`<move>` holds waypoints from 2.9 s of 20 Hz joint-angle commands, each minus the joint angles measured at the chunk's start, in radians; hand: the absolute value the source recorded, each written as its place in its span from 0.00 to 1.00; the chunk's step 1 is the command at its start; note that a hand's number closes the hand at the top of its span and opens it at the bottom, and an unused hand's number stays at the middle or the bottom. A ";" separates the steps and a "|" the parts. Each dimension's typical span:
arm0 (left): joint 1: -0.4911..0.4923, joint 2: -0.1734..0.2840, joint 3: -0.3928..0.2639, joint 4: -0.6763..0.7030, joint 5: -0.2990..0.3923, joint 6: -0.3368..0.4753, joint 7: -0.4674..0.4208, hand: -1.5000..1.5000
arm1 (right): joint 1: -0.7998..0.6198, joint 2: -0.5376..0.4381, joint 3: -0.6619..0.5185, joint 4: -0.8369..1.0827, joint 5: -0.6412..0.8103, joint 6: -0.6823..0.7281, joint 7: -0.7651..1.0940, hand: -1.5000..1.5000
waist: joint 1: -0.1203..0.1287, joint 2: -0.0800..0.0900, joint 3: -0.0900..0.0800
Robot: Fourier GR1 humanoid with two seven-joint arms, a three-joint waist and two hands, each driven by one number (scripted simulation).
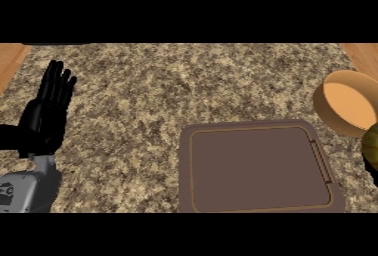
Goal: Pick the squash from the tray and place it in the pot
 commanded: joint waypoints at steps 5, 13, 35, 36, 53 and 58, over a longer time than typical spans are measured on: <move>0.010 -0.007 -0.005 0.000 -0.008 -0.028 -0.009 0.50 | -0.087 -0.254 -0.336 0.377 -0.218 0.005 -0.186 1.00 | 0.016 0.004 0.000; -0.036 -0.019 0.006 0.063 -0.019 -0.037 -0.021 0.50 | -0.222 -0.418 -0.334 0.908 -0.209 -0.159 -0.439 1.00 | 0.026 0.007 0.000; -0.071 -0.067 -0.006 0.065 -0.057 -0.016 -0.020 0.50 | -0.518 -0.546 -0.163 1.835 -0.065 -0.274 -0.795 0.00 | 0.042 0.013 0.002; -0.042 -0.076 -0.022 0.072 -0.060 -0.036 -0.050 0.50 | -0.535 -0.541 -0.163 1.859 -0.068 -0.279 -0.808 0.00 | 0.044 0.013 0.001; -0.090 -0.026 0.031 0.039 -0.040 -0.044 0.022 0.50 | -0.655 -0.739 -0.494 2.055 -0.432 -0.002 -0.709 0.00 | 0.045 0.016 0.003; -0.051 -0.024 0.043 0.040 -0.010 -0.086 -0.011 0.50 | -0.596 -0.786 -0.549 2.089 -0.488 0.008 -0.745 0.00 | 0.056 0.022 0.005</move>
